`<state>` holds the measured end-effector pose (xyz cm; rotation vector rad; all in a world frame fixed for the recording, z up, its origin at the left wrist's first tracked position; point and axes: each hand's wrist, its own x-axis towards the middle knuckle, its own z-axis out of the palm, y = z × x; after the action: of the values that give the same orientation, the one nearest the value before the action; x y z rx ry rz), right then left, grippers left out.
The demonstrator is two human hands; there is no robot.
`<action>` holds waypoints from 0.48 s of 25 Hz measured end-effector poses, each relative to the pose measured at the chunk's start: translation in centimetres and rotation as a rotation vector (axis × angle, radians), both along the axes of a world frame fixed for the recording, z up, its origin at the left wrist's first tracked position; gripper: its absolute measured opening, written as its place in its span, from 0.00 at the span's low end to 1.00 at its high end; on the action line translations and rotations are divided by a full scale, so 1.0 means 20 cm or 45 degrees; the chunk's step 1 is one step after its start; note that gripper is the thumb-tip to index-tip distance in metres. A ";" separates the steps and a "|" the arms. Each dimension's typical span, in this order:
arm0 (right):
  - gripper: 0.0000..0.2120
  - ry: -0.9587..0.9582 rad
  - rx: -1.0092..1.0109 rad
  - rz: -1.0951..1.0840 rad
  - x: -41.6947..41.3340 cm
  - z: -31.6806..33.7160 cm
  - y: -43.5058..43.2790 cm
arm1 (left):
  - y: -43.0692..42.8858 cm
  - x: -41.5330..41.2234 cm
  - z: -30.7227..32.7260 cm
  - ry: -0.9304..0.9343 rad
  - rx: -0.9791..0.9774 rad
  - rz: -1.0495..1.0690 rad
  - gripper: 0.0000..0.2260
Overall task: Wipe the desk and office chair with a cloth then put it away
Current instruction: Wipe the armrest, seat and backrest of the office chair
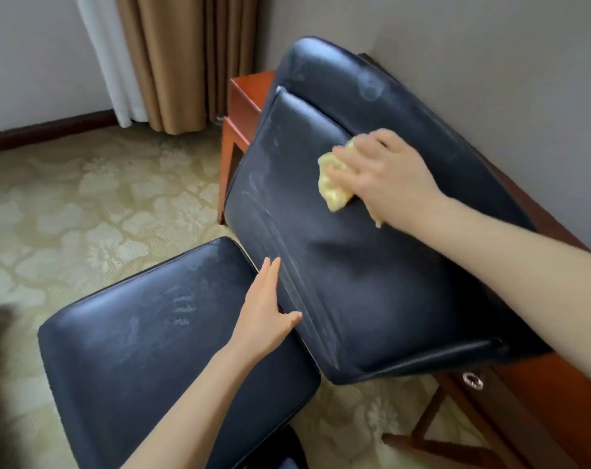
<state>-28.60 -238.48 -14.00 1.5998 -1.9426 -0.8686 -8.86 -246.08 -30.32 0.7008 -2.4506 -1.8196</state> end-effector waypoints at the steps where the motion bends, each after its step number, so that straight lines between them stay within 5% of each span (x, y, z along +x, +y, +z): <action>1: 0.19 -0.023 -0.015 -0.038 -0.06 0.03 -0.10 | 0.01 -0.02 0.00 0.013 0.009 0.050 0.41; 3: 0.23 -0.152 -0.013 -0.106 -0.14 0.04 -0.26 | 0.06 -0.07 0.01 0.054 0.039 0.156 0.41; 5: 0.17 -0.219 0.076 -0.088 -0.12 -0.02 -0.34 | 0.12 -0.10 0.02 0.074 0.046 0.218 0.42; 9: 0.24 -0.324 0.594 0.205 0.08 -0.21 -0.18 | 0.22 -0.10 -0.05 0.034 -0.021 0.273 0.44; 12: 0.20 -0.403 0.817 0.330 0.14 -0.24 0.12 | 0.27 -0.09 -0.12 -0.080 -0.018 0.237 0.44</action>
<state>-25.78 -236.01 -18.82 2.4209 -1.6727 -1.2698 -10.76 -240.63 -32.67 0.9632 -2.3415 -1.7359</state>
